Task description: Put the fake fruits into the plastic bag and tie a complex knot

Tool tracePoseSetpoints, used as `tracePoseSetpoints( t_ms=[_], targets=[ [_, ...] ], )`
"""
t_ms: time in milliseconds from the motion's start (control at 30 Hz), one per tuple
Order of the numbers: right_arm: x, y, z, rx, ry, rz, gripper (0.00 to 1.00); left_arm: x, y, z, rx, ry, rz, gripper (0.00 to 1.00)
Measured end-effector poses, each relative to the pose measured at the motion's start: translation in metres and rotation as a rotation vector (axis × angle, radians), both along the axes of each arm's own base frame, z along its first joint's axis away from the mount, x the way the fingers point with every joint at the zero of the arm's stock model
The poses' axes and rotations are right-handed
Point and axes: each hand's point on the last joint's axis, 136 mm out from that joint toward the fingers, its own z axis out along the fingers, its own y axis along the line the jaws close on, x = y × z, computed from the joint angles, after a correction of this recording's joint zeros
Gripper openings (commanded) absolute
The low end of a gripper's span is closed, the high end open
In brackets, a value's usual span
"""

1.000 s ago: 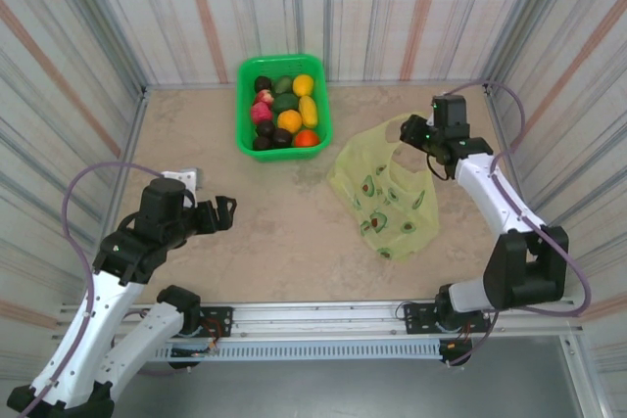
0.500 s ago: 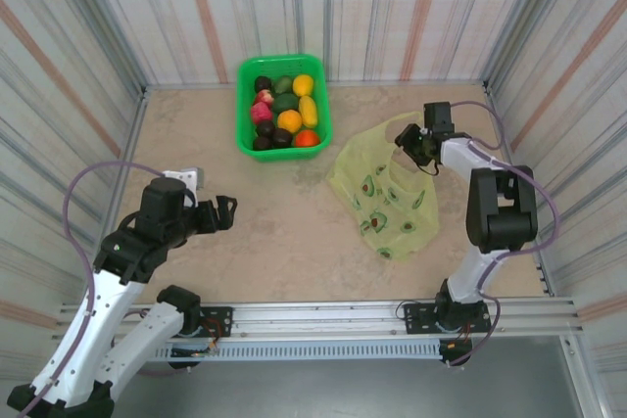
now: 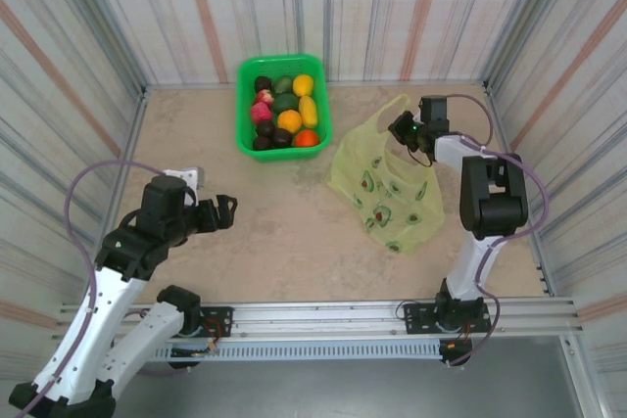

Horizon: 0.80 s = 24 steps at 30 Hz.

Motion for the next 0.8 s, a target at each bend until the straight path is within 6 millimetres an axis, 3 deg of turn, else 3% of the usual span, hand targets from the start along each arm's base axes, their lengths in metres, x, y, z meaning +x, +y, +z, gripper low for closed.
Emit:
tracePoseSetpoints(
  t_ms=[200, 300, 400, 500, 600, 700, 800],
  targets=[
    [-0.037, 0.04, 0.117, -0.134, -0.275, 0.156, 0.0, 0.003, -0.014, 0.001, -0.038, 0.026, -0.053, 0.96],
    [-0.067, 0.063, 0.176, -0.196, -0.432, 0.235, 0.0, 0.004, -0.031, 0.02, -0.079, -0.007, -0.115, 0.96],
    [-0.097, 0.077, 0.213, -0.242, -0.56, 0.293, 0.0, 0.002, -0.064, 0.058, -0.122, -0.089, -0.235, 0.95],
    [-0.13, 0.09, 0.224, -0.294, -0.656, 0.361, 0.0, -0.004, -0.103, 0.113, -0.214, -0.214, -0.381, 0.92],
    [-0.161, 0.107, 0.216, -0.337, -0.708, 0.445, 0.0, -0.007, -0.133, 0.157, -0.308, -0.311, -0.483, 0.9],
    [-0.18, 0.122, 0.204, -0.365, -0.729, 0.501, 0.0, -0.002, -0.154, 0.183, -0.388, -0.356, -0.543, 0.91],
    [-0.191, 0.133, 0.191, -0.403, -0.733, 0.522, 0.0, 0.002, -0.179, 0.189, -0.464, -0.343, -0.611, 0.92]
  ],
)
